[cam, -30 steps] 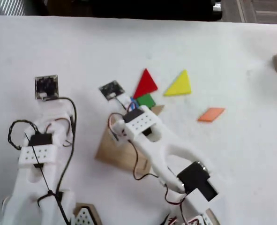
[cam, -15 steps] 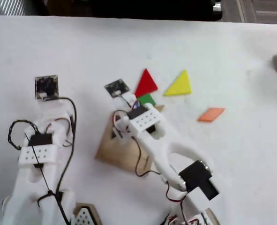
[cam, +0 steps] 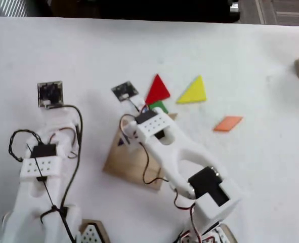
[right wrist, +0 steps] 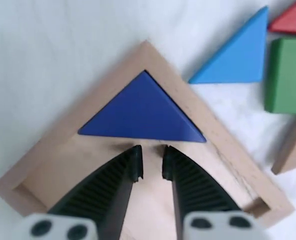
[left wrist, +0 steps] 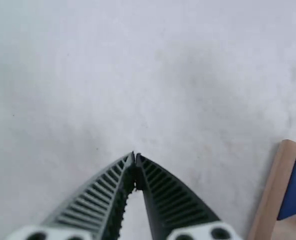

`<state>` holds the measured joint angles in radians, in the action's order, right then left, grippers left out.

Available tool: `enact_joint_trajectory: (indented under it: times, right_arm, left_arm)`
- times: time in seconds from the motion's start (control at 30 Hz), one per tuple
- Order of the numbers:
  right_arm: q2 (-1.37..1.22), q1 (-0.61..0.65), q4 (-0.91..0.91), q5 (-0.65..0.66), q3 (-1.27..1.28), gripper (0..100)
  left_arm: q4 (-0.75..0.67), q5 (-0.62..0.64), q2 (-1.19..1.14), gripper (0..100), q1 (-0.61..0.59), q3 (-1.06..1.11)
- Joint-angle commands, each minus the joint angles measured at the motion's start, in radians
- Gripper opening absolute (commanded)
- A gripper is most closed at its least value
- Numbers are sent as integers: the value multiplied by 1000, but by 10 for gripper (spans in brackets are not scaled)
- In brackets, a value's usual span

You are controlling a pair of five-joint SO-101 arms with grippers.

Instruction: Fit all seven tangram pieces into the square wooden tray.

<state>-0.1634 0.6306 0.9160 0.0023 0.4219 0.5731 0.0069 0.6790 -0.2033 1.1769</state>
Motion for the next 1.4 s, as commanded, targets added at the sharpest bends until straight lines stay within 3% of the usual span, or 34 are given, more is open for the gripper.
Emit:
enact_joint_trajectory:
  times: [0.0,0.2,0.33,0.53,0.93,1.17,1.37]
  right_arm:
    - [91,-19,64,23,-51,77]
    - [220,-134,245,23,-40,79]
    - [225,-211,214,18,18,82]
    - [130,-191,147,-66,43,190]
    - [-33,-222,171,-66,-46,166]
    - [151,-229,266,-5,-28,166]
    - [216,-249,145,-6,114,166]
  left_arm:
    - [-23,-9,28,27,-7,-14]
    - [-23,-9,28,27,-8,-14]
    - [-23,-9,28,27,-7,-14]
    - [-23,-9,28,27,-8,-14]
    - [-23,-9,28,27,-8,-14]
    - [-23,-9,28,27,-8,-14]
    - [-23,-9,28,27,-8,-14]
